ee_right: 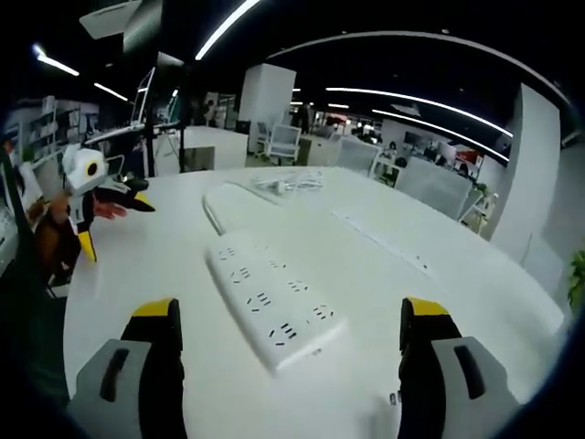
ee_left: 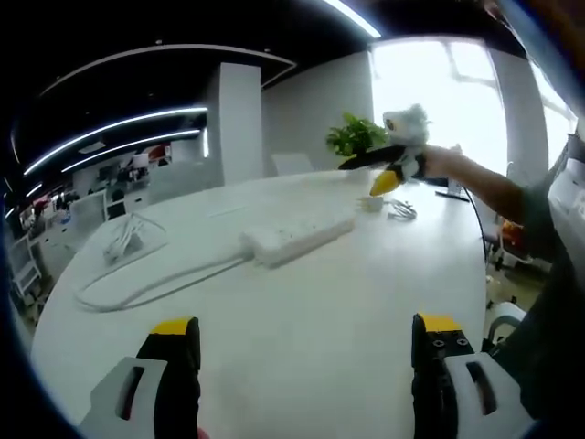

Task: Straighten the power strip on the desk, plug the charger into it

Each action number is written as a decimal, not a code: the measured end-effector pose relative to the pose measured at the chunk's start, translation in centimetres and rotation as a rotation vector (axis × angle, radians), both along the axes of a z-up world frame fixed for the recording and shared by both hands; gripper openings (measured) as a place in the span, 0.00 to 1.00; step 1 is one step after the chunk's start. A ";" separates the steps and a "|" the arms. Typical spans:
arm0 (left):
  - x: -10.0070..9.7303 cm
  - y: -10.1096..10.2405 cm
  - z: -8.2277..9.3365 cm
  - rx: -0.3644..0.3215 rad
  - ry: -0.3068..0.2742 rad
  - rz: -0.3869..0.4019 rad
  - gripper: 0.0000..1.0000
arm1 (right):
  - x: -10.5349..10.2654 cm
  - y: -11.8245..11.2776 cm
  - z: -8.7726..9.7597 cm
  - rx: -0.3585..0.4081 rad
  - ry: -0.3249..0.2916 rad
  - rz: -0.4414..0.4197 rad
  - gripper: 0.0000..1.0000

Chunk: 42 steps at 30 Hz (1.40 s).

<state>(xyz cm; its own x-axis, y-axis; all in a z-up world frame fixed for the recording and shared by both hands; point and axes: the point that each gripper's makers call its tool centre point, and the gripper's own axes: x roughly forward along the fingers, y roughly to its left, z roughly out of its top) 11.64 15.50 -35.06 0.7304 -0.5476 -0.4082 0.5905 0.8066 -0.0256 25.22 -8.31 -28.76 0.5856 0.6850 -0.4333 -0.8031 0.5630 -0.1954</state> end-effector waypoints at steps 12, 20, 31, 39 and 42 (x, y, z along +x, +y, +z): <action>0.0 0.0 0.0 0.004 0.002 -0.002 0.99 | -0.6 -2.3 0.1 0.042 -0.017 -0.060 0.99; 0.0 -0.2 0.0 0.006 0.004 -0.008 0.99 | -0.9 -3.4 -0.3 0.068 -0.014 -0.087 0.99; 0.2 -0.4 -0.1 0.009 0.008 -0.014 0.99 | -1.0 -5.2 -0.3 0.094 -0.024 -0.130 0.99; 0.3 -0.4 0.0 0.012 0.009 -0.013 0.99 | -1.6 -6.7 -0.6 0.113 -0.029 -0.169 0.99; 0.3 -0.4 0.0 0.015 0.009 -0.012 0.99 | -1.7 -7.4 -0.6 0.124 -0.031 -0.185 0.99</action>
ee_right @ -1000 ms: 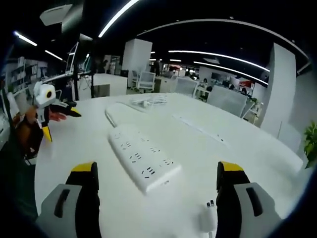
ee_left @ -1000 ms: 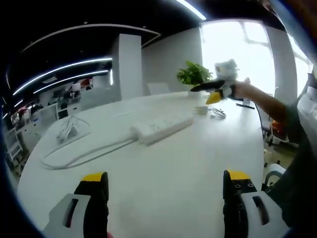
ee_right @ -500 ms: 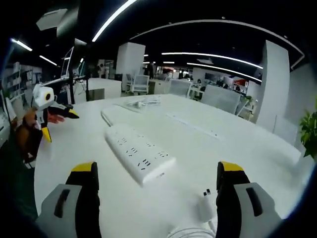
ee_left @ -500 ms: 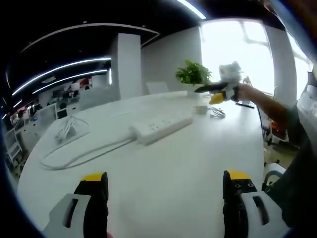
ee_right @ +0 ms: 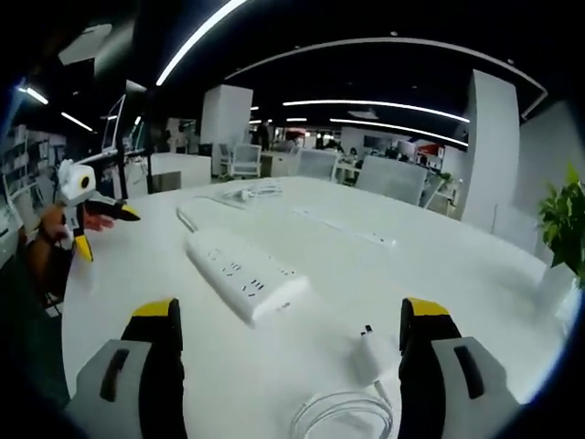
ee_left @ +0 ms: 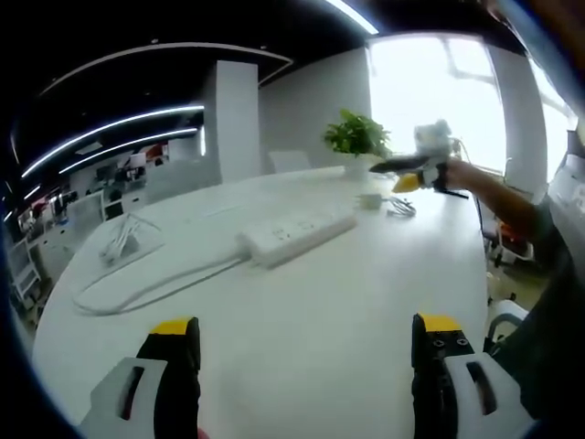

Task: Straighten the power strip on the desk, plug the charger into it

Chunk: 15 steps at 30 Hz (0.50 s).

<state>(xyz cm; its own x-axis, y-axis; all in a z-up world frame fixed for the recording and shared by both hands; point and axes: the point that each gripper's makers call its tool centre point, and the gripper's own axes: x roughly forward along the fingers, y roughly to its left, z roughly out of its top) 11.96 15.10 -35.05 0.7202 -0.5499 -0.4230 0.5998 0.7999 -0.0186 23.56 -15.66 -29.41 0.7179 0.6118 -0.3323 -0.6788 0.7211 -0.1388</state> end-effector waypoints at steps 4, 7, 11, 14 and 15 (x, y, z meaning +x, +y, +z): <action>0.2 0.5 -0.2 0.039 -0.002 0.023 0.99 | -0.2 -0.8 -0.2 0.001 -0.003 -0.019 0.99; 0.2 0.5 -0.2 0.026 -0.001 0.023 0.99 | -0.3 -1.3 -0.3 0.018 0.000 -0.026 1.00; 0.1 0.4 -0.2 0.025 0.000 0.020 0.99 | -0.5 -1.8 -0.6 0.025 0.006 -0.037 1.00; 0.2 0.5 -0.2 0.024 0.000 0.023 0.99 | -0.7 -2.1 -0.8 0.036 0.009 -0.048 0.99; 0.2 0.5 -0.2 0.025 0.000 0.024 0.99 | -0.8 -2.3 -0.8 0.040 0.009 -0.055 0.99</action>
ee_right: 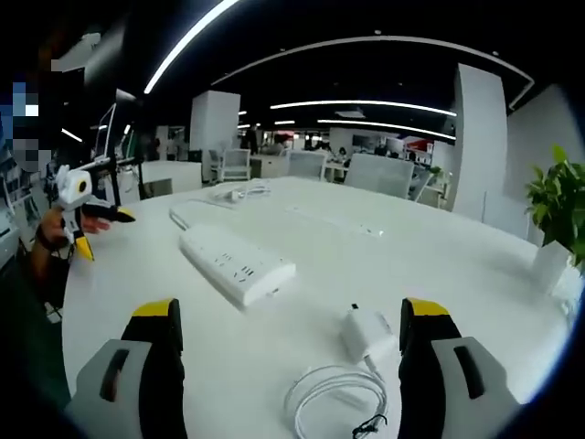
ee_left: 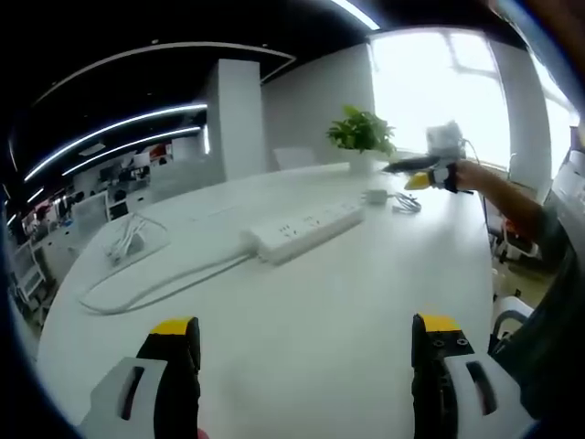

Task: Straighten the power strip on the desk, plug the charger into it

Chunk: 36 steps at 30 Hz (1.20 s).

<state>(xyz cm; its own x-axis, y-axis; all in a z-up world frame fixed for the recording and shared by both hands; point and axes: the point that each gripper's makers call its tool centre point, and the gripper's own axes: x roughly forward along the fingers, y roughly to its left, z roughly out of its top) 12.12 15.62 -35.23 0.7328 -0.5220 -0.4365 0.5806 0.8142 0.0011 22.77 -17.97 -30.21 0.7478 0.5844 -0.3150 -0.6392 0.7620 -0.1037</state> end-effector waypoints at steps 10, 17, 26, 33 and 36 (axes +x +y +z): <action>0.1 0.3 -0.1 0.000 0.002 0.009 0.99 | -0.9 -2.0 -1.0 0.042 0.013 -0.057 0.99; 0.1 0.3 -0.1 0.001 0.001 0.008 0.99 | -1.3 -3.2 -1.7 0.054 0.022 -0.092 0.99; -0.1 0.2 -0.1 0.004 0.001 0.006 0.99 | -1.6 -3.7 -2.1 0.068 0.029 -0.107 0.99; -0.2 0.0 0.0 0.005 0.001 0.004 0.99 | -1.5 -4.2 -2.3 0.070 0.034 -0.118 0.98; -0.2 0.1 0.0 0.005 0.001 0.006 0.99 | -1.5 -4.3 -2.3 0.062 0.032 -0.118 0.98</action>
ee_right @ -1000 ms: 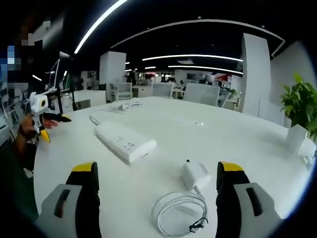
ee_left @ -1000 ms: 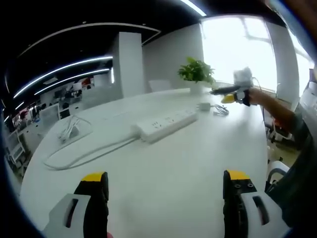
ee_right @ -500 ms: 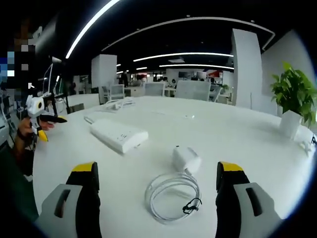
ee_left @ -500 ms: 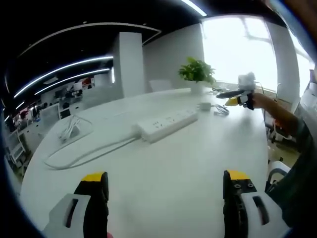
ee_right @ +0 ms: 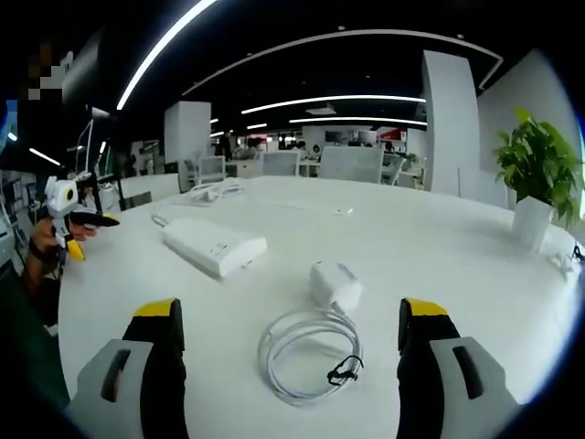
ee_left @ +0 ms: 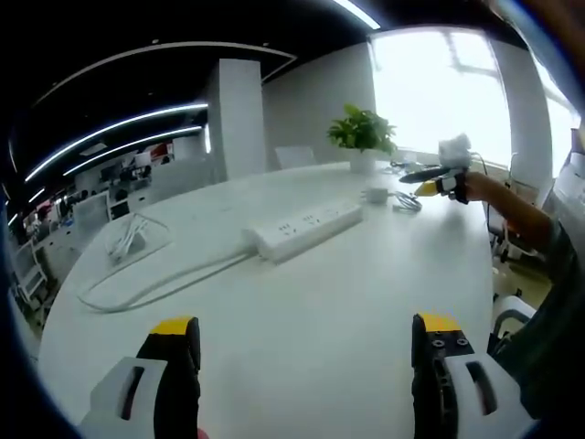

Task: Straighten the power strip on the desk, plug the charger into it

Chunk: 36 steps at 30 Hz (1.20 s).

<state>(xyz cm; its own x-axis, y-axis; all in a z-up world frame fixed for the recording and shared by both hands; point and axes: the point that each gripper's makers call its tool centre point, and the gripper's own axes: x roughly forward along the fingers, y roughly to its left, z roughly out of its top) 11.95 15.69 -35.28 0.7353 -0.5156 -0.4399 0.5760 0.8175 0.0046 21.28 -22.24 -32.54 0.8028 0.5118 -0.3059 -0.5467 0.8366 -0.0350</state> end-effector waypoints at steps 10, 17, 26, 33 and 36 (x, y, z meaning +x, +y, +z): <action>-0.1 0.1 -0.1 -0.001 0.002 -0.002 0.99 | 1.1 -0.6 -0.9 -0.028 0.023 -0.002 0.97; 0.0 0.3 -0.2 -0.001 0.000 0.007 0.99 | 2.2 -1.2 -1.4 -0.033 0.038 -0.002 0.95; 0.2 0.2 -0.2 -0.007 -0.002 0.006 0.99 | 3.4 -1.6 -1.8 -0.047 0.055 0.004 0.95; 0.2 0.3 -0.2 -0.015 0.000 0.008 0.99 | 4.2 -1.3 -1.9 -0.056 0.065 0.015 0.94; 0.3 0.4 -0.2 -0.015 0.001 0.011 0.99 | 4.6 -1.4 -1.9 -0.055 0.067 0.020 0.91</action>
<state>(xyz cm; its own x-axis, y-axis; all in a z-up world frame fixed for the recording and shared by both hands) 12.22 16.06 -35.50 0.7404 -0.5145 -0.4326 0.5673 0.8235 -0.0084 25.89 -23.65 -34.48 0.7693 0.5088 -0.3865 -0.5661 0.8232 -0.0429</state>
